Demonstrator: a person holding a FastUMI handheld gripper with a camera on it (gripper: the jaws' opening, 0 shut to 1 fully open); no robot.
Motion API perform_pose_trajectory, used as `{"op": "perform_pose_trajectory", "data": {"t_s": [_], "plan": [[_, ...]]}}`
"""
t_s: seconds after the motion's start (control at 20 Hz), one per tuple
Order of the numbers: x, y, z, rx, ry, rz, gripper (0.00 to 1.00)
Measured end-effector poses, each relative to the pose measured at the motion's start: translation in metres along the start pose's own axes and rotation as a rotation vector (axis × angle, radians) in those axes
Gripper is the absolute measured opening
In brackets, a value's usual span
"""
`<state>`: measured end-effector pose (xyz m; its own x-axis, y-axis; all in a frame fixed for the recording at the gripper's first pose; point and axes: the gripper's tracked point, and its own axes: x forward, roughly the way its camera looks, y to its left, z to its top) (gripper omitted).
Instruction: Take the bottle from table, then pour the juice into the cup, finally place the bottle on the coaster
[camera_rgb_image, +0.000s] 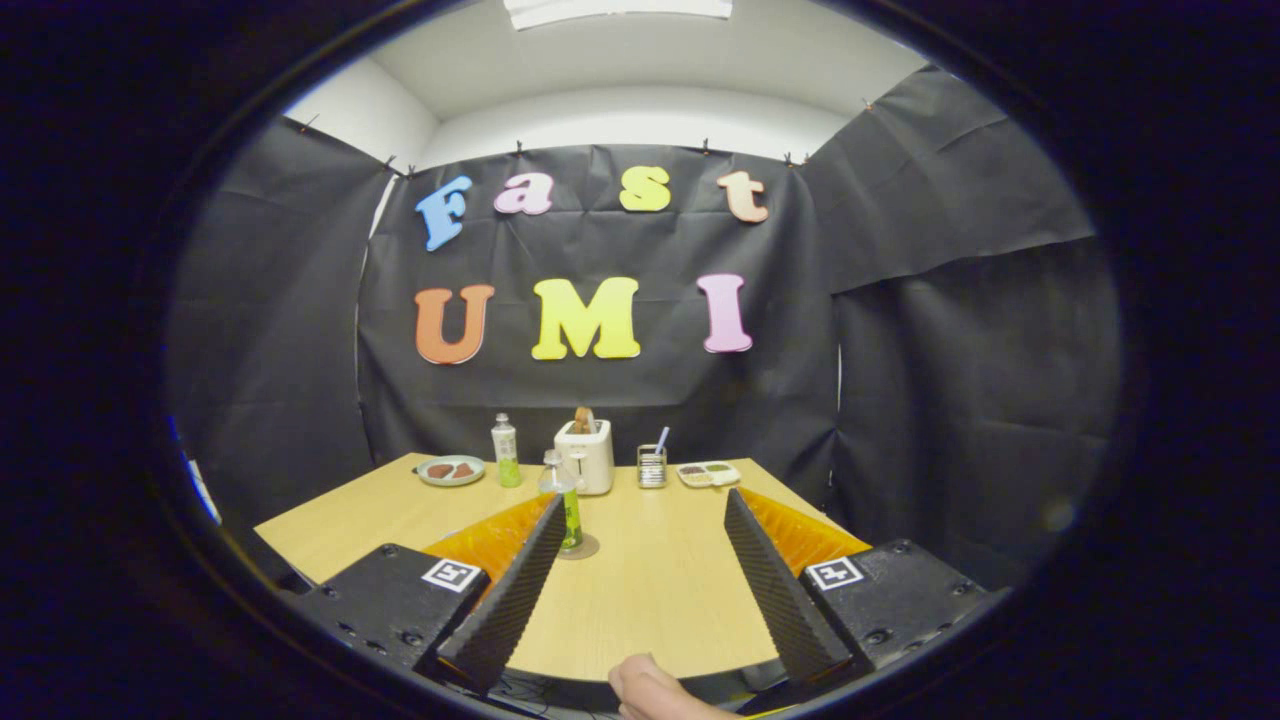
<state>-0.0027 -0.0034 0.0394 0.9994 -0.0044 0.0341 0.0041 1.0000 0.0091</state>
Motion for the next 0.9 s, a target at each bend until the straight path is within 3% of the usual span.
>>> {"op": "perform_pose_trajectory", "data": {"t_s": [0.2,0.5,0.9], "plan": [[-0.019,-0.013,-0.012,-0.023,0.008,-0.027,1.0],[-0.029,-0.013,-0.026,0.014,0.02,0.035,1.0],[-0.028,-0.023,-0.043,-0.055,-0.01,0.032,1.0]]}}
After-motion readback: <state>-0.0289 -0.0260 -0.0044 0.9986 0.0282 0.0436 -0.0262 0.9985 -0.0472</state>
